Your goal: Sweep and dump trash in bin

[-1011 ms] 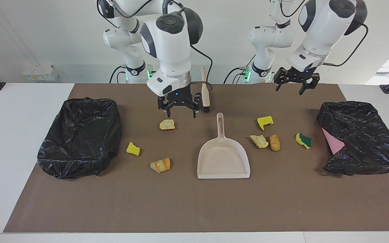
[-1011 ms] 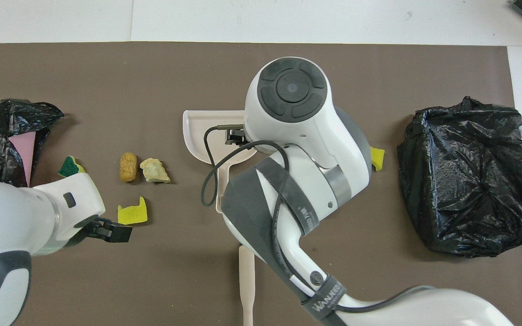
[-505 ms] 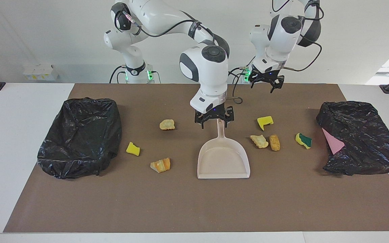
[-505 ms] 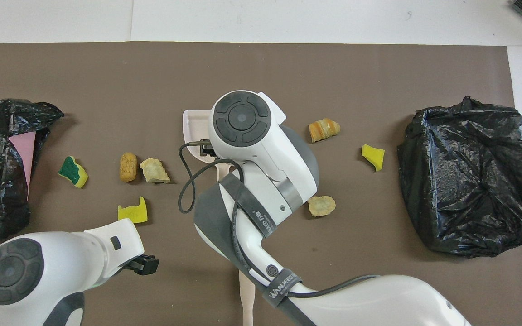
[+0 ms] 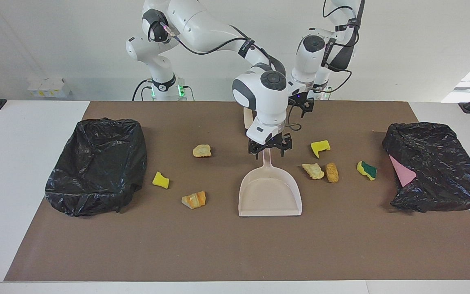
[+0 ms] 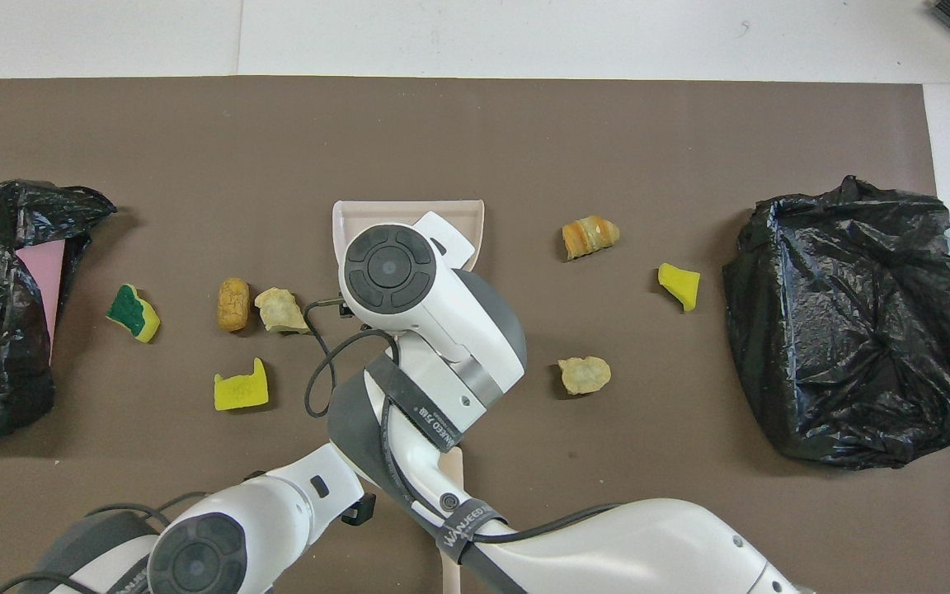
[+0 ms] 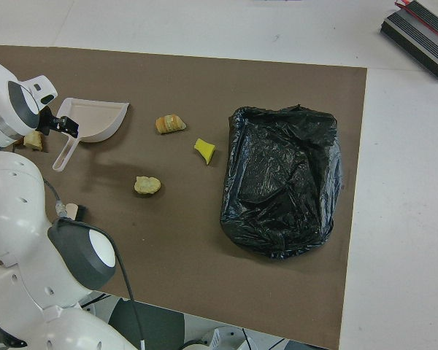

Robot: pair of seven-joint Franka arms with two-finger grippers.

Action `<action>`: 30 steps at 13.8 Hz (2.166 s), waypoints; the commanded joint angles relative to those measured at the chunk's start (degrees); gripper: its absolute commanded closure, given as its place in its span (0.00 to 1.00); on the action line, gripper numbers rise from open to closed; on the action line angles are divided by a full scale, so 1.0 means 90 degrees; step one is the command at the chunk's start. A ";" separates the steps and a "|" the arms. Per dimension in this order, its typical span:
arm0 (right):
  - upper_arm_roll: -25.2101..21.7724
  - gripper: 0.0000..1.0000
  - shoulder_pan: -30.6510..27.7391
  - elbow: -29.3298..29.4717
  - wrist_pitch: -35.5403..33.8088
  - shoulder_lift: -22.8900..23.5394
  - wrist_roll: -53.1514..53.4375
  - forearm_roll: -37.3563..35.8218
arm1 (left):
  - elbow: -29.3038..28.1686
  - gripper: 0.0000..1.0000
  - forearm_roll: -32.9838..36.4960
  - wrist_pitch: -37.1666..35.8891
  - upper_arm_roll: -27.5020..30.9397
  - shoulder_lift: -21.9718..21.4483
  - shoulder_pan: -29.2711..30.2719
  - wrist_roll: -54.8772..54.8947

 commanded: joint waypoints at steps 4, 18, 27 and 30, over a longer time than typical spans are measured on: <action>0.0030 0.00 0.0180 -0.0930 0.0480 -0.0214 0.0207 -0.0225 | -0.0008 0.00 -0.0039 0.0738 0.0100 0.0320 -0.1260 -0.1572; 0.0030 1.00 -0.0074 -0.0911 0.0393 -0.0692 0.0091 -0.0225 | 0.0305 0.00 -0.0029 0.0847 -0.0515 0.0974 -0.2639 -0.3489; 0.0030 1.00 -0.0933 -0.0940 -0.0144 -0.1172 -0.4083 -0.0225 | 0.0939 0.21 -0.0019 0.0440 -0.0573 0.1552 -0.2688 -0.3460; 0.0030 1.00 -0.1207 -0.0950 -0.0251 -0.1162 -0.5803 -0.0195 | 0.1028 0.30 -0.0019 0.0135 -0.0564 0.1512 -0.2678 -0.3450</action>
